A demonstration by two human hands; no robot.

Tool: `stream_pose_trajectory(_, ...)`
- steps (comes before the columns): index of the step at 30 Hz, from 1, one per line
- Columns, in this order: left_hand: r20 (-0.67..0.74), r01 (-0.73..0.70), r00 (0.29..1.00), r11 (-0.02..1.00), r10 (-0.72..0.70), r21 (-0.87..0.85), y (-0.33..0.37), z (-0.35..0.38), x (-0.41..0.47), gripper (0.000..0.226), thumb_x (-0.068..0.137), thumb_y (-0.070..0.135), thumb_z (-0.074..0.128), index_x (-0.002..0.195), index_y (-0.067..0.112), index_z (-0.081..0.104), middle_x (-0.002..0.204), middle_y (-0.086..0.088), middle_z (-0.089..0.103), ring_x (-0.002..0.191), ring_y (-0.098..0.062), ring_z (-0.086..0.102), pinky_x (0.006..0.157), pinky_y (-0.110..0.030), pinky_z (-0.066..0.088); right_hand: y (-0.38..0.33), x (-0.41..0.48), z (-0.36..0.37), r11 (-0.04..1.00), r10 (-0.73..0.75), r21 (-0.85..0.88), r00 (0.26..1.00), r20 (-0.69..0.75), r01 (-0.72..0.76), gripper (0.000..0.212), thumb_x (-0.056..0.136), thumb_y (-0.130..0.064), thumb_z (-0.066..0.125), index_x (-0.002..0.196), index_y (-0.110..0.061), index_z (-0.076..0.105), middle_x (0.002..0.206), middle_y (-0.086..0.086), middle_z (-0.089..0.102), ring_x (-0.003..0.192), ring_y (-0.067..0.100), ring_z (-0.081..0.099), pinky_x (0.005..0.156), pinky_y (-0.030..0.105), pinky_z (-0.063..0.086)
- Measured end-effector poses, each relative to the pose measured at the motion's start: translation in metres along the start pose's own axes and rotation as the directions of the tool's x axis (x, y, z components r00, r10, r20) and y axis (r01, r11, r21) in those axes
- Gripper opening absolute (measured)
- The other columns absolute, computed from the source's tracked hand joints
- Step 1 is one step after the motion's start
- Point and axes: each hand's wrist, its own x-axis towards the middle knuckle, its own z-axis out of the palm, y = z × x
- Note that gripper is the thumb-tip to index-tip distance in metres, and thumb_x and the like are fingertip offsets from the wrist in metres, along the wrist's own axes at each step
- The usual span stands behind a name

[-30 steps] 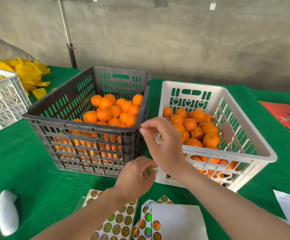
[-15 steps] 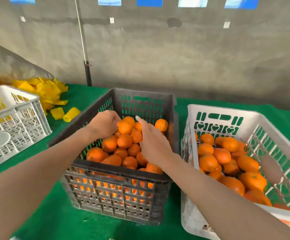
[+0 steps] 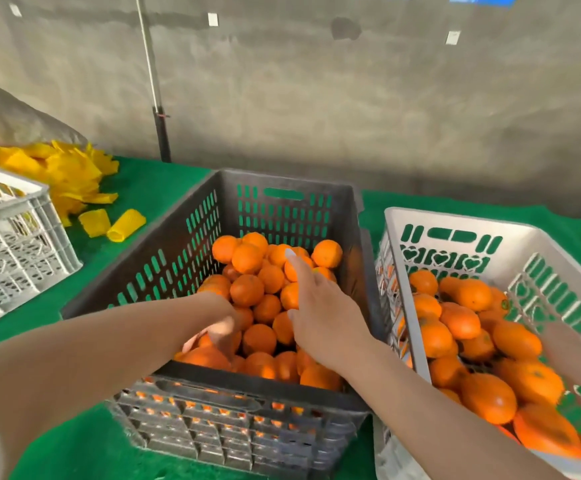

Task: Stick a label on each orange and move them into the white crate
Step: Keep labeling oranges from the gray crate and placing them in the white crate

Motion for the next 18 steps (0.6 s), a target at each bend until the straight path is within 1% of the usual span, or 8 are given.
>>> stream_pose_trajectory(2, -0.006, -0.007, 1.000, 0.983, 0.007, -0.183, 0.000, -0.001, -0.004, 0.071, 0.077, 0.040, 0.073, 0.139, 0.017, 0.046, 0.132, 0.002, 0.052, 0.113, -0.019, 0.058, 0.084, -0.026, 0.050, -0.002, 0.000, -0.002, 1.000, -0.007, 0.028, 1.000, -0.027, 0.008, 0.083, 0.093, -0.018, 0.053, 0.148, -0.034, -0.008, 0.126, 0.006, 0.048, 0.105, 0.027, 0.050, 0.070, 0.034, 0.040)
stream_pose_trajectory(4, 0.206, 0.033, 0.978, 0.971, 0.017, -0.235, 0.007, -0.016, -0.012, 0.081, 0.080, 0.039, 0.070, 0.147, 0.018, 0.030, 0.145, -0.006, 0.036, 0.112, -0.027, 0.060, 0.074, -0.028, 0.056, -0.005, -0.002, -0.007, 0.991, -0.011, 0.131, 0.995, -0.098, 0.024, 0.078, 0.093, -0.015, 0.052, 0.148, -0.037, 0.001, 0.127, 0.001, 0.049, 0.105, 0.021, 0.052, 0.073, 0.032, 0.044)
stream_pose_trajectory(6, 0.259, -0.058, 0.950, 0.912, 0.176, -0.407, 0.013, -0.039, -0.022, 0.068, 0.084, 0.035, 0.066, 0.142, 0.023, 0.033, 0.145, -0.009, 0.034, 0.106, -0.029, 0.062, 0.068, -0.028, 0.059, -0.008, -0.003, -0.014, 0.968, -0.017, 0.242, 0.975, -0.221, 0.072, 0.065, 0.092, -0.012, 0.051, 0.146, -0.031, 0.021, 0.131, -0.003, 0.049, 0.113, 0.015, 0.050, 0.087, 0.028, 0.043)
stream_pose_trajectory(7, 0.192, -0.104, 0.950, 0.830, 0.246, -0.548, 0.014, -0.051, -0.028, 0.056, 0.085, 0.030, 0.066, 0.135, 0.024, 0.041, 0.138, -0.006, 0.043, 0.103, -0.025, 0.063, 0.069, -0.029, 0.059, -0.008, -0.004, -0.017, 0.949, 0.010, 0.303, 0.954, -0.299, 0.085, 0.056, 0.092, -0.010, 0.051, 0.142, -0.026, 0.033, 0.129, -0.004, 0.050, 0.115, 0.012, 0.048, 0.092, 0.025, 0.041)
stream_pose_trajectory(9, 0.013, -0.191, 0.934, 0.528, 0.358, -0.827, 0.016, -0.071, -0.051, 0.040, 0.084, 0.014, 0.065, 0.120, 0.027, 0.053, 0.113, -0.005, 0.058, 0.090, -0.015, 0.064, 0.069, -0.028, 0.058, -0.007, -0.007, -0.027, 0.889, 0.136, 0.452, 0.905, -0.403, 0.068, 0.036, 0.091, -0.010, 0.053, 0.125, -0.022, 0.050, 0.118, -0.006, 0.055, 0.110, 0.009, 0.051, 0.094, 0.025, 0.044)
stream_pose_trajectory(12, -0.192, -0.263, 0.877, 0.106, 0.440, -0.959, 0.018, -0.079, -0.080, 0.050, 0.071, -0.001, 0.065, 0.115, 0.021, 0.057, 0.093, -0.014, 0.054, 0.080, -0.021, 0.058, 0.064, -0.030, 0.051, -0.004, -0.012, -0.045, 0.748, 0.313, 0.664, 0.876, -0.367, 0.010, 0.011, 0.090, -0.015, 0.060, 0.097, -0.023, 0.060, 0.097, -0.009, 0.062, 0.096, 0.005, 0.058, 0.080, 0.022, 0.048)
stream_pose_trajectory(15, -0.299, -0.300, 0.843, -0.072, 0.448, -0.951, 0.025, -0.079, -0.105, 0.055, 0.065, -0.006, 0.063, 0.113, 0.021, 0.060, 0.095, -0.017, 0.056, 0.079, -0.023, 0.062, 0.065, -0.031, 0.054, -0.006, -0.021, -0.063, 0.607, 0.345, 0.794, 0.902, -0.258, -0.005, 0.005, 0.088, -0.017, 0.064, 0.085, -0.021, 0.065, 0.088, -0.005, 0.066, 0.089, 0.008, 0.062, 0.082, 0.033, 0.053)
stream_pose_trajectory(18, -0.334, -0.280, 0.848, -0.187, 0.413, -0.942, 0.034, -0.078, -0.125, 0.065, 0.055, 0.003, 0.071, 0.117, 0.024, 0.063, 0.107, -0.012, 0.067, 0.089, -0.024, 0.068, 0.069, -0.034, 0.056, -0.011, -0.033, -0.078, 0.593, 0.290, 0.805, 0.938, -0.191, -0.019, 0.008, 0.088, -0.016, 0.063, 0.084, -0.020, 0.068, 0.092, -0.003, 0.069, 0.094, 0.013, 0.063, 0.089, 0.043, 0.053)
